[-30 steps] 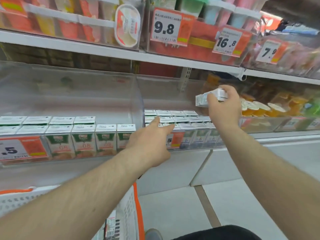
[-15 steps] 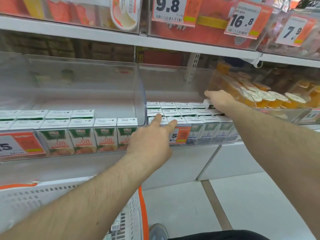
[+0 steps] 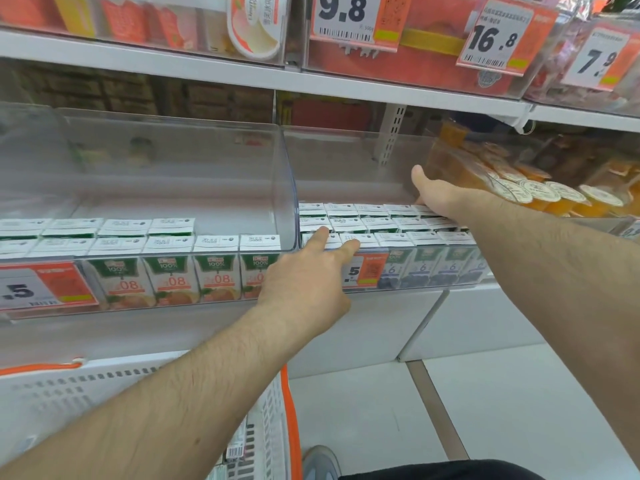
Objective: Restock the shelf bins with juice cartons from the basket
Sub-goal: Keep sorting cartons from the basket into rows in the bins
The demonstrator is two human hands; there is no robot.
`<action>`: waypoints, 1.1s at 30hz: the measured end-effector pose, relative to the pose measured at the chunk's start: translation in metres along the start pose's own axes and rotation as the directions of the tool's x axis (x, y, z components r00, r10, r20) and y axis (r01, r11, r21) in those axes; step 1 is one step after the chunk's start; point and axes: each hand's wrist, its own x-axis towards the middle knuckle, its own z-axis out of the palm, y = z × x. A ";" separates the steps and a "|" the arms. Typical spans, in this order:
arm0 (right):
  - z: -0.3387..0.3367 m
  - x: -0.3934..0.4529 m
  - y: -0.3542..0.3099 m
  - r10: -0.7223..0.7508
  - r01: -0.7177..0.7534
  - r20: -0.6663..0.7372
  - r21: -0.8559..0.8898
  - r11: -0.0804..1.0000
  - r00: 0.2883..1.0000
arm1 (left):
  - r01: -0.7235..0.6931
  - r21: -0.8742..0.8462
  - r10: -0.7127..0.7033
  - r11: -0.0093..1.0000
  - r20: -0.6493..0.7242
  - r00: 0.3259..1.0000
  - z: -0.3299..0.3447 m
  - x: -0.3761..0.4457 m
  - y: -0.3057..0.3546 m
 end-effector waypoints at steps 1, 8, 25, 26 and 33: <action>-0.001 -0.003 0.000 0.000 0.000 0.001 -0.019 1.000 1.000 | -0.004 -0.018 0.004 1.000 0.013 1.000 -0.002 0.000 -0.001; 0.012 -0.032 0.007 -0.145 0.059 -0.341 -0.250 0.966 0.929 | -0.103 -0.471 0.032 0.876 -0.156 0.987 -0.019 -0.024 -0.015; 0.150 -0.255 -0.050 -0.524 0.205 0.332 0.658 0.724 0.784 | 0.005 -0.994 -0.457 -0.108 0.054 0.888 -0.039 -0.101 -0.071; 0.154 -0.258 -0.052 -0.520 0.177 0.344 0.677 0.714 0.782 | 0.021 -0.990 -0.468 -0.140 0.085 0.880 -0.040 -0.106 -0.074; 0.175 -0.263 -0.064 -0.589 0.524 0.050 0.402 0.751 0.806 | 0.085 -0.994 -0.440 0.063 0.049 0.897 -0.044 -0.141 -0.125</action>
